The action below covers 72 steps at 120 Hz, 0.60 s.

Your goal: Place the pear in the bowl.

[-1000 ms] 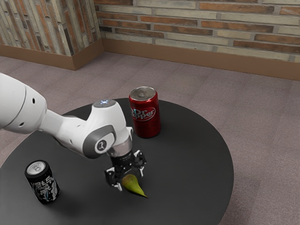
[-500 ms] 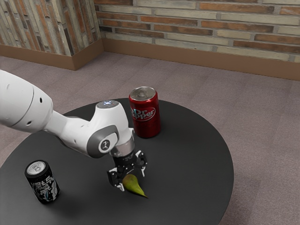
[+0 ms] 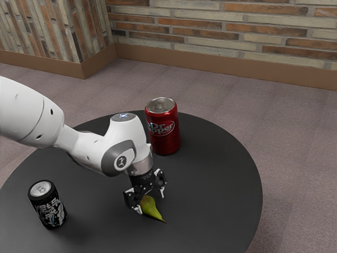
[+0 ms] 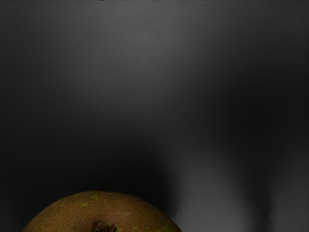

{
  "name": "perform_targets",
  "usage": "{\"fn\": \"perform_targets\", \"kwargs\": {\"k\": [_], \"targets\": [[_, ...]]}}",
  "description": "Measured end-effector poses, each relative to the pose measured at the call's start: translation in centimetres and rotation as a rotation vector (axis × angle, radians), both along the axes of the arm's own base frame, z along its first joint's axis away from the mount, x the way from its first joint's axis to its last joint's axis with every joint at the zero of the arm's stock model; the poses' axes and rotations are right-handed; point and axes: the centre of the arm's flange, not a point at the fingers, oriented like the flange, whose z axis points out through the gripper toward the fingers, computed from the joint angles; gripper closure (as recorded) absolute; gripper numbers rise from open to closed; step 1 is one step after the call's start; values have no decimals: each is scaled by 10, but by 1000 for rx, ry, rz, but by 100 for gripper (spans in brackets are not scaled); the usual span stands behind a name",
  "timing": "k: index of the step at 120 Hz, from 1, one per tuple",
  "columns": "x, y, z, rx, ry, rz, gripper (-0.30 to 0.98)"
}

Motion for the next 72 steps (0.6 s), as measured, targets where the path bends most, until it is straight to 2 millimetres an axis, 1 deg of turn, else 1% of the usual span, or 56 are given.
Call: {"fn": "perform_targets", "kwargs": {"k": [14,38,49,72], "targets": [[1,1,-3,0,4,3,5],[1,4,-2,3,13,10,25],[2,4,1,4,15,10,33],[4,6,11,9,18,14,44]]}}
